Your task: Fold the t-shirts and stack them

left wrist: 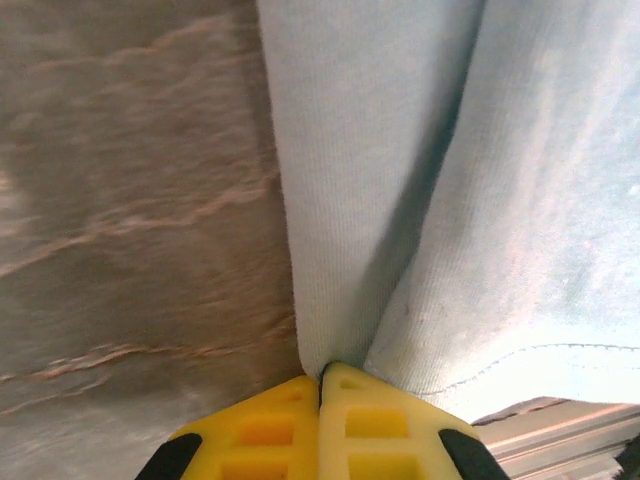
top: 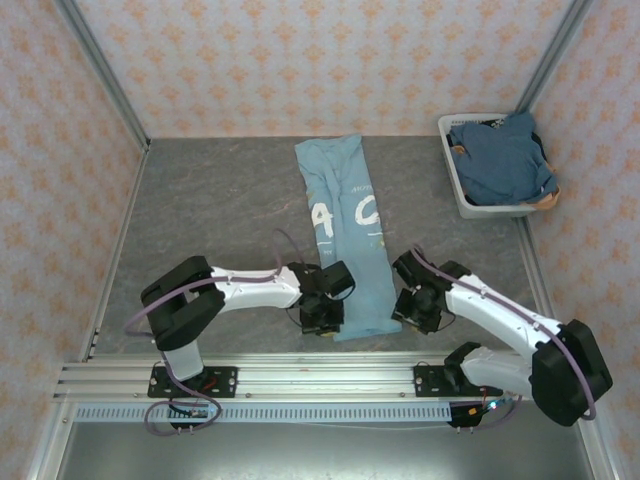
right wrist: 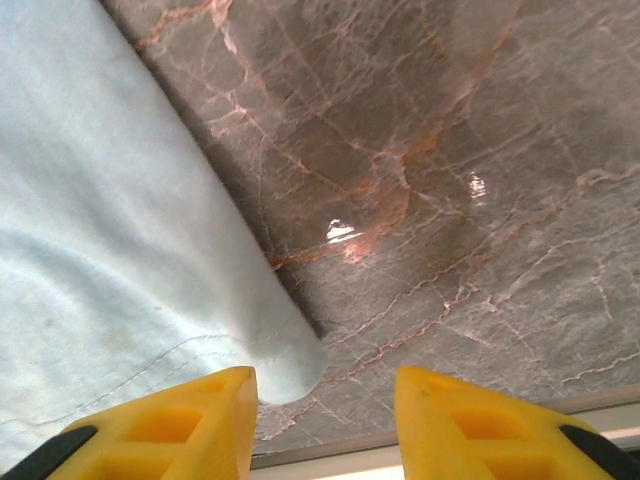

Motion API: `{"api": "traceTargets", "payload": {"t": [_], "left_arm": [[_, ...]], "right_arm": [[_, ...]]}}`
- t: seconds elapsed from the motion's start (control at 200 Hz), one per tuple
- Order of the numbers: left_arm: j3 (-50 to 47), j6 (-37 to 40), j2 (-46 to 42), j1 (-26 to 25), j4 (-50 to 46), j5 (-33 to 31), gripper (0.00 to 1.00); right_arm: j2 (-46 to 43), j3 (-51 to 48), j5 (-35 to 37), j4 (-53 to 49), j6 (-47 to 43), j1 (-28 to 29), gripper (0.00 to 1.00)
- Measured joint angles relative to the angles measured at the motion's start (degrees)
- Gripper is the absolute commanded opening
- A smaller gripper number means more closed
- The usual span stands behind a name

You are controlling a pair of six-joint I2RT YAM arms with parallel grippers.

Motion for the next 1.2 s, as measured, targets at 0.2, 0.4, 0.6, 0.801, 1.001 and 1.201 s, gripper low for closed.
{"api": "traceTargets", "payload": {"t": [0.2, 0.4, 0.6, 0.801, 1.001, 1.201], "left_arm": [[-0.8, 0.6, -0.9, 0.9, -0.8, -0.3, 0.00], [-1.1, 1.0, -1.1, 0.9, -0.9, -0.5, 0.00], [-1.2, 1.5, -1.3, 0.9, -1.1, -0.6, 0.00], [-2.3, 2.2, -2.4, 0.9, -2.3, -0.7, 0.00], [-3.3, 3.0, -3.5, 1.5, -3.8, -0.8, 0.00], [-3.3, 3.6, -3.5, 2.0, -4.2, -0.8, 0.00]], "right_arm": [[6.4, 1.0, -0.8, 2.8, -0.9, 1.4, 0.40], [8.3, 1.3, -0.9, 5.2, -0.2, 5.6, 0.40], [9.8, 1.3, 0.0, 6.6, 0.7, 5.9, 0.38], [6.4, 4.0, 1.7, 4.2, 0.8, 6.2, 0.46], [4.1, 4.1, 0.3, 4.2, 0.6, 6.4, 0.49], [9.9, 3.5, -2.6, 6.9, 0.6, 8.0, 0.42]]}}
